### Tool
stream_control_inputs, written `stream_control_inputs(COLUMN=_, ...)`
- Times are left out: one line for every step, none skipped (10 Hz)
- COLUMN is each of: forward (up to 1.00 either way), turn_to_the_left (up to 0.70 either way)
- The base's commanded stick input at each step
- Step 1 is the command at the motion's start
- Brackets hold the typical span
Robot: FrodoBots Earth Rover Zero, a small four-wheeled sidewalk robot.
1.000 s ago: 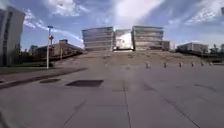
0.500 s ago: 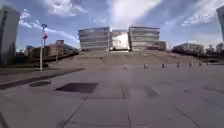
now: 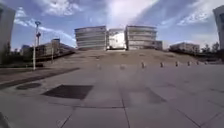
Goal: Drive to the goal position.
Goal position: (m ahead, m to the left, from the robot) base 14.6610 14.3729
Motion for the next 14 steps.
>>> stream_control_inputs(forward=0.70, turn_to_the_left=0.00)
stream_control_inputs(forward=0.70, turn_to_the_left=0.00)
stream_control_inputs(forward=0.70, turn_to_the_left=0.00)
stream_control_inputs(forward=0.70, turn_to_the_left=0.00)
stream_control_inputs(forward=0.70, turn_to_the_left=0.00)
stream_control_inputs(forward=0.70, turn_to_the_left=0.00)
stream_control_inputs(forward=0.70, turn_to_the_left=0.00)
stream_control_inputs(forward=0.70, turn_to_the_left=0.00)
stream_control_inputs(forward=0.70, turn_to_the_left=0.00)
stream_control_inputs(forward=0.70, turn_to_the_left=0.00)
stream_control_inputs(forward=0.70, turn_to_the_left=0.00)
stream_control_inputs(forward=0.70, turn_to_the_left=0.00)
stream_control_inputs(forward=0.70, turn_to_the_left=0.00)
stream_control_inputs(forward=0.70, turn_to_the_left=0.00)
